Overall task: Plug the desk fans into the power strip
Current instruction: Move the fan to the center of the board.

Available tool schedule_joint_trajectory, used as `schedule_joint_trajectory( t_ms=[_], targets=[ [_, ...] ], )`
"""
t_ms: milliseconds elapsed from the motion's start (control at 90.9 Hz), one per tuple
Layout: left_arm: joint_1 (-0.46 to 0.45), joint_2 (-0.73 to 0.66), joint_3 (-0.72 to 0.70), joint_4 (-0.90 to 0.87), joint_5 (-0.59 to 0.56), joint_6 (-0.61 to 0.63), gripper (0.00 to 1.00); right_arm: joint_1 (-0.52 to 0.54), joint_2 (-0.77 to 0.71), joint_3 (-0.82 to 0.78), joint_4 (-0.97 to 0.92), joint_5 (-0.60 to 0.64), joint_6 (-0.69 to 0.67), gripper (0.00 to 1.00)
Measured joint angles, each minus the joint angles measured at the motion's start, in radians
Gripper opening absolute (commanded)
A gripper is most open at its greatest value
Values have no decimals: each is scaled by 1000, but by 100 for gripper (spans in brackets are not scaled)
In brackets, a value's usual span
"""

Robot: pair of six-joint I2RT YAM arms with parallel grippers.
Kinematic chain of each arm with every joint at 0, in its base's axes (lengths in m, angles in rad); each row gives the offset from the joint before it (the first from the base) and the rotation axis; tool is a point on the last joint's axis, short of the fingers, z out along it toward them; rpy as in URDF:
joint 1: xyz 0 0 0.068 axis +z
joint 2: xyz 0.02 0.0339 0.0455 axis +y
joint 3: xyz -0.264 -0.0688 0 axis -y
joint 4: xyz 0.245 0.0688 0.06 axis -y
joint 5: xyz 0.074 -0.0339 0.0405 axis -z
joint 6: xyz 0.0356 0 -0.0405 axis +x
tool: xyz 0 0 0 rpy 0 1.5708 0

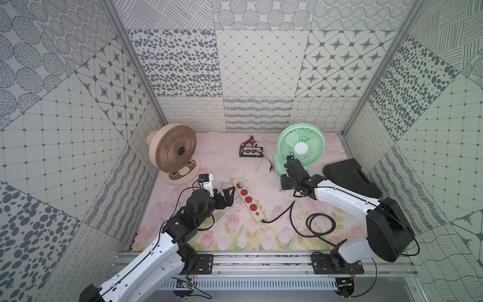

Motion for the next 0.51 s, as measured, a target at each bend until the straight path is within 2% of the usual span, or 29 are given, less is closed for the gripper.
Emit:
schedule_joint_trajectory(
  t_ms=[110,253,506],
  targets=[
    [0,0,0,0,0,0,99,0,-29,-21,48,40,-50,19],
    [0,-1,0,0,0,0,100,-8,-71,-78,163,92,-115,21],
    [0,-8,0,0,0,0,99,-56,-51,-101,306,129,-179,23]
  ],
)
